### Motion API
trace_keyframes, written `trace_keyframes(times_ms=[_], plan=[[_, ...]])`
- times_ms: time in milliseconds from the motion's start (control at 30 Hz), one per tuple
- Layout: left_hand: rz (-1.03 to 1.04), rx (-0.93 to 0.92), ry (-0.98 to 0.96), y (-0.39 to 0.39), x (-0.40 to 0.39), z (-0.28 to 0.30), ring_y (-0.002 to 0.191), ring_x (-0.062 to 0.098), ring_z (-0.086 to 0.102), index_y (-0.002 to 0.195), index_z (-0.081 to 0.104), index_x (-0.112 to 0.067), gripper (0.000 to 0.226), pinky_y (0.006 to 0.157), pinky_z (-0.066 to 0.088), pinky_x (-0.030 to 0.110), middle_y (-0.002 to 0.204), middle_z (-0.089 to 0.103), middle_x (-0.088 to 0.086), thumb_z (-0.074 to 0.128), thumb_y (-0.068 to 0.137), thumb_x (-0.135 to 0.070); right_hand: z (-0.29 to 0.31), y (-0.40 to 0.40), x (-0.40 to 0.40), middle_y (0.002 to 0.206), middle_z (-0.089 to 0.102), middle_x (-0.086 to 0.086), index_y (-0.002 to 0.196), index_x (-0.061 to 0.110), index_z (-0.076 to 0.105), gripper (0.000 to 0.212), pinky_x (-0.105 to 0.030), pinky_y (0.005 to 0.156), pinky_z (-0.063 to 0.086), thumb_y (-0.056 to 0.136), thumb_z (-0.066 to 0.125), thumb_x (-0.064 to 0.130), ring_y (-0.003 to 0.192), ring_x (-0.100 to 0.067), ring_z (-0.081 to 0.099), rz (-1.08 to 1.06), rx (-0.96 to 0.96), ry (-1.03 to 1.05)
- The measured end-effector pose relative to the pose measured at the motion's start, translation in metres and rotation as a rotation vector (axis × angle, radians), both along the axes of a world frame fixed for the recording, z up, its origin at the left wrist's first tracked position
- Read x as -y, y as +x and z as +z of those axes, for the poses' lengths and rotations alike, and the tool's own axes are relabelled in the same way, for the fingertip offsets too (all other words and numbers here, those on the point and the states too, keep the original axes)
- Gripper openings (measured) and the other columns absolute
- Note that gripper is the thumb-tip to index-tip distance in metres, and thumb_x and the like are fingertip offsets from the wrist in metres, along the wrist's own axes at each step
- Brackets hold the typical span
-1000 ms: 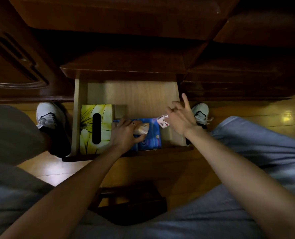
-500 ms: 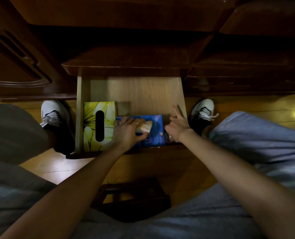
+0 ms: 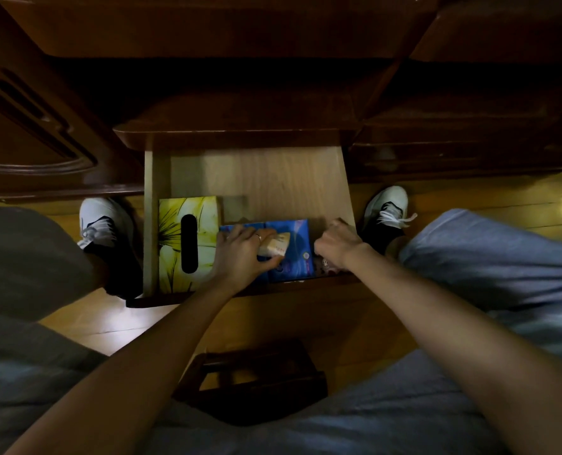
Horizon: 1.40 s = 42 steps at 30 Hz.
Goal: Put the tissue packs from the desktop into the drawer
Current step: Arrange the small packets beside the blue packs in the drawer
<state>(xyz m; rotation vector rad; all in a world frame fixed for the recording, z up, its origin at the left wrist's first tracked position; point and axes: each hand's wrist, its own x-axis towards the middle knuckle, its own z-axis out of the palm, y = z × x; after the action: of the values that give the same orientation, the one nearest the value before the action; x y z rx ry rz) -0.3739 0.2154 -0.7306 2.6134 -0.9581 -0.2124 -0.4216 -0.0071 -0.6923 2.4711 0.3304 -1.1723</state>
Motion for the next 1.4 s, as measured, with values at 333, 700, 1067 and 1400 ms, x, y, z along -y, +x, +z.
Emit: trace_keyframes(times_ms=[333, 700, 1067, 1400], plan=[[-0.037, -0.225, -0.215, -0.005, 0.031, 0.022, 0.113, 0.025, 0.051, 0.138, 0.044, -0.023, 0.082, 0.09, 0.037, 0.045, 0.113, 0.069, -0.001, 0.08, 0.068, -0.046, 0.055, 0.002, 0.01, 0.151, 0.05, -0.005, 0.155, 0.029, 0.037, 0.062, -0.03, 0.103, 0.041, 0.099, 0.063, 0.034, 0.137, -0.02, 0.048, -1.216, 0.08, 1.012], [0.137, -0.107, -0.095, 0.001, 0.015, 0.001, 0.116, 0.028, 0.055, 0.113, 0.067, -0.02, 0.049, 0.091, 0.042, 0.045, 0.116, 0.067, 0.003, 0.068, 0.083, -0.059, 0.022, 0.005, 0.031, 0.105, 0.075, -0.005, 0.129, 0.018, 0.057, 0.043, -0.049, 0.124, 0.001, 0.096, 0.06, 0.044, 0.129, -0.024, 0.054, -0.273, 0.592, 0.109], [0.108, -0.161, -0.072, -0.002, 0.002, -0.004, 0.119, 0.023, 0.051, 0.115, 0.067, -0.026, 0.049, 0.093, 0.04, 0.043, 0.118, 0.066, 0.002, 0.059, 0.085, -0.063, -0.009, 0.01, 0.009, 0.113, 0.072, 0.007, 0.102, 0.032, 0.072, 0.015, -0.06, 0.12, -0.012, 0.093, 0.06, 0.031, 0.134, -0.028, 0.047, -0.065, 0.328, -0.13], [0.401, -0.694, -0.44, 0.003, 0.018, 0.022, 0.104, 0.025, 0.053, 0.121, 0.058, -0.016, 0.047, 0.089, 0.047, 0.043, 0.111, 0.06, 0.012, 0.058, 0.084, -0.046, -0.008, 0.003, 0.025, 0.106, 0.073, 0.006, 0.109, 0.033, 0.072, 0.023, -0.057, 0.121, -0.007, 0.089, 0.064, 0.026, 0.131, -0.02, 0.051, -0.111, 0.361, -0.049]])
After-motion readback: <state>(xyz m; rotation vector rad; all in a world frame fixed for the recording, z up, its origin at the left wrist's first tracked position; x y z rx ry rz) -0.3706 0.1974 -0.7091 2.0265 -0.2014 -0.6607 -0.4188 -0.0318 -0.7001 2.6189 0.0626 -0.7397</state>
